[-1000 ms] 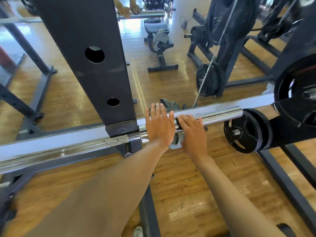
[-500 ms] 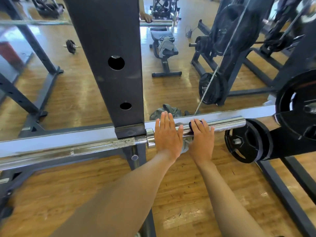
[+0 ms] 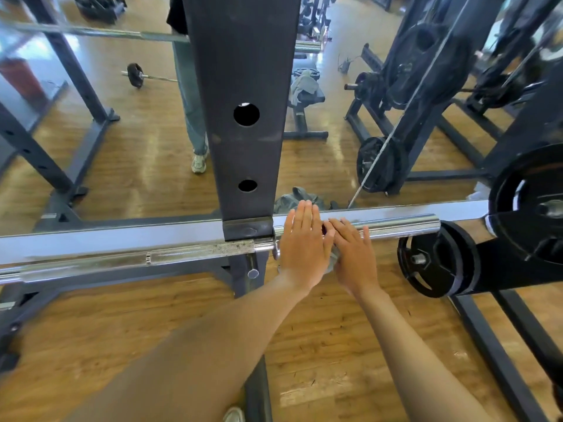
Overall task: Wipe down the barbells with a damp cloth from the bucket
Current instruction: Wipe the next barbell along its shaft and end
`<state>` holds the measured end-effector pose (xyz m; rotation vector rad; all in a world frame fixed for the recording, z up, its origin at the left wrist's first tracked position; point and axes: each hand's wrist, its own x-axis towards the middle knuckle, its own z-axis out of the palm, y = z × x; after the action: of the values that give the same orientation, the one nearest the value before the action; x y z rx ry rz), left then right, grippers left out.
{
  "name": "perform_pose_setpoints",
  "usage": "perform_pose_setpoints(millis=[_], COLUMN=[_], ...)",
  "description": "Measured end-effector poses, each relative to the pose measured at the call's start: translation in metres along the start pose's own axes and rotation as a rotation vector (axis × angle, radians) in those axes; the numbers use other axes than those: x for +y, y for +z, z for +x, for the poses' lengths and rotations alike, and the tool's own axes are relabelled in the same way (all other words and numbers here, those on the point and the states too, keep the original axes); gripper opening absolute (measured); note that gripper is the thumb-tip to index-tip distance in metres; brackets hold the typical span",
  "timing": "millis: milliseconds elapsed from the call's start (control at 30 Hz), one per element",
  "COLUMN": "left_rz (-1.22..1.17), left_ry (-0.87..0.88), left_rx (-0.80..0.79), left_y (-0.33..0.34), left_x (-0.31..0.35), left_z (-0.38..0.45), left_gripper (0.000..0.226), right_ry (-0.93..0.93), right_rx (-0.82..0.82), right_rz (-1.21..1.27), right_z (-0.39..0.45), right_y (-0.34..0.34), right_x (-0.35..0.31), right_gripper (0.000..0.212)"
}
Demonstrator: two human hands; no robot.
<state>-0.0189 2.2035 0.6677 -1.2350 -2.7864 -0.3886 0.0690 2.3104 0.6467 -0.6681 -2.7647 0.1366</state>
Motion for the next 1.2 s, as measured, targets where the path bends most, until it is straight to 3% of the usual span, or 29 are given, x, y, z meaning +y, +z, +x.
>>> perform_pose_setpoints(millis=[100,167,267,367,633,800,967,1100,1200], left_rz=[0.117,0.138,0.043,0.033,-0.063,-0.129,-0.102,-0.038,0.011], left_ry=[0.005,0.015,-0.044,-0.074,0.03,0.021,0.054,0.088,0.151], left_rx=[0.012,0.003,0.012,0.014,0.017,0.039,0.013,0.011,0.003], left_y=[0.01,0.014,0.021,0.025,0.036,0.018,0.015,0.016,0.012], left_x=[-0.027,-0.033,-0.024,-0.021,-0.018,-0.038,-0.049,-0.053,-0.059], left_z=[-0.012,-0.018,-0.02,-0.021,-0.066,-0.064,-0.065,-0.067,-0.073], left_gripper=[0.073,0.079,0.083,0.085,0.082,0.106,0.106,0.111,0.112], right_ry=[0.125,0.033,-0.058,0.043,0.073,-0.112,0.09,-0.141,0.034], right_rx=[0.008,-0.039,-0.071,-0.024,-0.025,-0.076,-0.002,-0.065,0.0], right_rz=[-0.027,0.034,0.081,0.094,0.099,0.133,0.072,0.147,0.12], right_z=[0.004,0.003,-0.001,0.005,0.005,-0.01,0.002,-0.004,0.003], right_y=[-0.004,-0.001,-0.005,-0.006,-0.003,0.003,-0.003,0.009,0.007], right_x=[-0.005,-0.02,-0.027,-0.029,-0.037,-0.048,-0.047,-0.063,-0.056], right_gripper=[0.079,0.076,0.068,0.065,0.079,0.084,0.081,0.079,0.083])
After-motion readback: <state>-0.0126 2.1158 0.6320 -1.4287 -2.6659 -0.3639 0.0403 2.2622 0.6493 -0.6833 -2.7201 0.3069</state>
